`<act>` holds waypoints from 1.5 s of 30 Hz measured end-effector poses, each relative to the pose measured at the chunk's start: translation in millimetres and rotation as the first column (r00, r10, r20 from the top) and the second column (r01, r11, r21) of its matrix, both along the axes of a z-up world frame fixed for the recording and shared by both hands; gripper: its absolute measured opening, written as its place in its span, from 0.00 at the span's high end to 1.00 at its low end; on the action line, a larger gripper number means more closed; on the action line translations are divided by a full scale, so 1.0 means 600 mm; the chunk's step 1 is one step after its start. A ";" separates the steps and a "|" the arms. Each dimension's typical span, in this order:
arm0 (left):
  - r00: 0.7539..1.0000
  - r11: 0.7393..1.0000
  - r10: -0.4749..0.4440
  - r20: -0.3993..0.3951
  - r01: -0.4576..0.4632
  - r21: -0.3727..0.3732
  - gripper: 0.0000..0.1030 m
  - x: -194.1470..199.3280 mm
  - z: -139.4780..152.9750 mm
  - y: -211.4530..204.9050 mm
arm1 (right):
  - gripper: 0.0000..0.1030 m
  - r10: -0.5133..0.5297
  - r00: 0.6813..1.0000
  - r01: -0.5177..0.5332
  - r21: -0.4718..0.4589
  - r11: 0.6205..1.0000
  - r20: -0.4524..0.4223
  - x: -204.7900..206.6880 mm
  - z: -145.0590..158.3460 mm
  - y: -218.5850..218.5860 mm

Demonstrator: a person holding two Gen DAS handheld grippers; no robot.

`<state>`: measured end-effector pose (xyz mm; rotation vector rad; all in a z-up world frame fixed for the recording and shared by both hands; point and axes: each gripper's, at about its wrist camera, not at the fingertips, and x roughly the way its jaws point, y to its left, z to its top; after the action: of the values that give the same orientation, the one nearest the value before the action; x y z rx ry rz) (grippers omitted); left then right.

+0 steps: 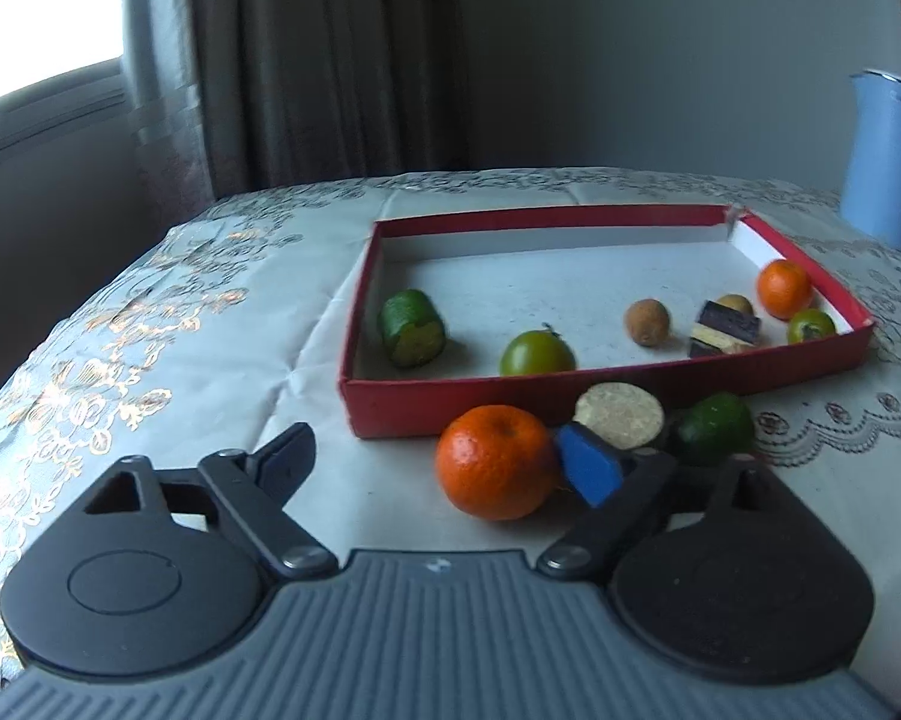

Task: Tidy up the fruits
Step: 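Move the open left tool toward the tangerine beside the box, then close the left gripper on the tangerine and lift it over the box, then lower the tangerine into the red box and open the left gripper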

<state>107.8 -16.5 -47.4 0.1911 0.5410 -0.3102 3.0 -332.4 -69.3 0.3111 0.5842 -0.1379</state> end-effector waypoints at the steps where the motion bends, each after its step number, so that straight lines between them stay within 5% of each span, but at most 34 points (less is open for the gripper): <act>1: 1.000 1.000 -0.005 0.011 0.005 0.012 0.19 -0.004 -0.001 -0.004 | 0.20 0.000 1.000 0.000 0.000 1.000 0.000 0.000 0.000 0.000; 14: 0.995 0.995 -0.099 0.012 0.100 -0.013 0.59 -0.021 -0.001 -0.009 | 0.20 0.000 1.000 0.000 0.000 1.000 0.000 0.000 0.000 0.000; 28: 0.998 1.000 -0.021 0.055 0.022 -0.022 0.62 -0.032 0.011 0.012 | 0.19 0.001 1.000 -0.001 0.004 1.000 0.000 0.000 0.000 -0.001; 39: 0.984 1.000 0.017 0.175 -0.015 -0.013 0.62 -0.029 0.107 -0.027 | 0.19 0.001 1.000 -0.001 0.002 1.000 -0.001 -0.001 0.001 -0.001; 45: 0.994 0.997 0.083 0.074 -0.081 -0.019 0.62 0.025 0.116 -0.067 | 0.17 0.003 1.000 -0.003 0.006 1.000 0.000 -0.001 0.001 0.000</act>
<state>122.8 -56.9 22.3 0.1643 0.4708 -0.2264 2.5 -332.5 -69.0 0.3155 0.5856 -0.1332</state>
